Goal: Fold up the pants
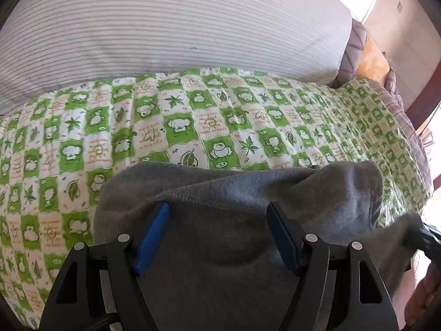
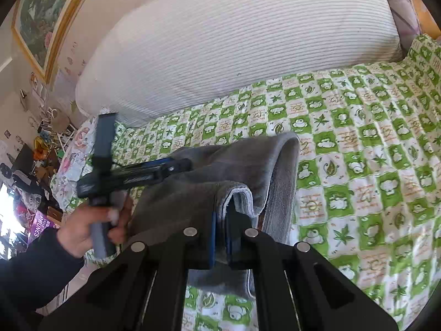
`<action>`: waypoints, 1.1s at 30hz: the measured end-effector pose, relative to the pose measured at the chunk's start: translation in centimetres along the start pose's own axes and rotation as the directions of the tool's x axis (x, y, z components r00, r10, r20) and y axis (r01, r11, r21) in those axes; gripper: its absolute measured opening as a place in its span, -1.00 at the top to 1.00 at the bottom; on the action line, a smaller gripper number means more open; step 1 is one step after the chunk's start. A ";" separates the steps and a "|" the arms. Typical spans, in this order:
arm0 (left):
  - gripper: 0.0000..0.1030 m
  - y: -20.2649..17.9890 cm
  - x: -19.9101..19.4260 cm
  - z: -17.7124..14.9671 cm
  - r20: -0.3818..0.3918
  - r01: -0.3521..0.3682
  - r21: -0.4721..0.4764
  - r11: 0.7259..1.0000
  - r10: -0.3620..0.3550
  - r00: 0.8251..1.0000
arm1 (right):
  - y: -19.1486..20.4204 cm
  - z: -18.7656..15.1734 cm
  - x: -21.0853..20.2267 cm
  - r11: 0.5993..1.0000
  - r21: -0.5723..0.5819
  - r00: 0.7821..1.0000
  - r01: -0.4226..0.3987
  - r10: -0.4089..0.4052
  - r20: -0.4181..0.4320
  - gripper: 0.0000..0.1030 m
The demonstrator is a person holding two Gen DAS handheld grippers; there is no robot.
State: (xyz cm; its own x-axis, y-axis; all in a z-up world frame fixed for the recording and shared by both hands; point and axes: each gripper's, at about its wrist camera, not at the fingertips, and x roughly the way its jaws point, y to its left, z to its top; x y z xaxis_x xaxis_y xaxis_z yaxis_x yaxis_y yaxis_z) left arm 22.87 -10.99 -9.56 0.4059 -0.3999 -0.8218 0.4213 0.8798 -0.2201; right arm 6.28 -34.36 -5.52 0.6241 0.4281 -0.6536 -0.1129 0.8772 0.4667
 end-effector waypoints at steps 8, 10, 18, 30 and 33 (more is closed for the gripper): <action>-0.41 0.4 0.2 -1.1 -0.028 0.023 0.018 1.000 -0.022 0.999 | -2.6 -5.5 2.4 0.998 0.060 0.982 0.034 -0.022 -0.189 0.79; -0.41 0.8 -1.1 -1.2 -0.019 0.030 0.015 0.999 -0.030 0.999 | -2.3 -5.0 2.0 0.998 0.060 0.984 0.034 -0.023 -0.177 0.62; -0.44 4.6 -6.3 -4.7 0.048 0.051 -0.080 0.995 -0.047 0.998 | -2.5 -0.5 0.5 0.993 0.062 0.994 0.103 -0.101 -0.027 -0.42; -0.44 8.7 -4.8 -8.9 -0.020 0.115 -0.244 0.963 -0.123 0.992 | -6.3 -1.0 8.5 0.977 0.205 0.987 0.068 -0.036 -0.155 -0.50; -0.45 8.4 -3.8 -9.0 -0.031 0.159 -0.249 0.955 -0.172 0.985 | -6.8 -1.3 9.2 0.971 0.236 0.988 0.036 0.001 -0.157 -0.54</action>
State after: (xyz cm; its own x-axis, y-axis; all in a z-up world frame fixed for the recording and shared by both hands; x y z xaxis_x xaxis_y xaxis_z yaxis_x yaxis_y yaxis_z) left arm 17.55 0.27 -13.00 0.3023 -0.5371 -0.7874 0.2650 0.8409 -0.4719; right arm 11.78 -36.12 -15.48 0.4948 0.4582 -0.7385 0.0958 0.8158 0.5703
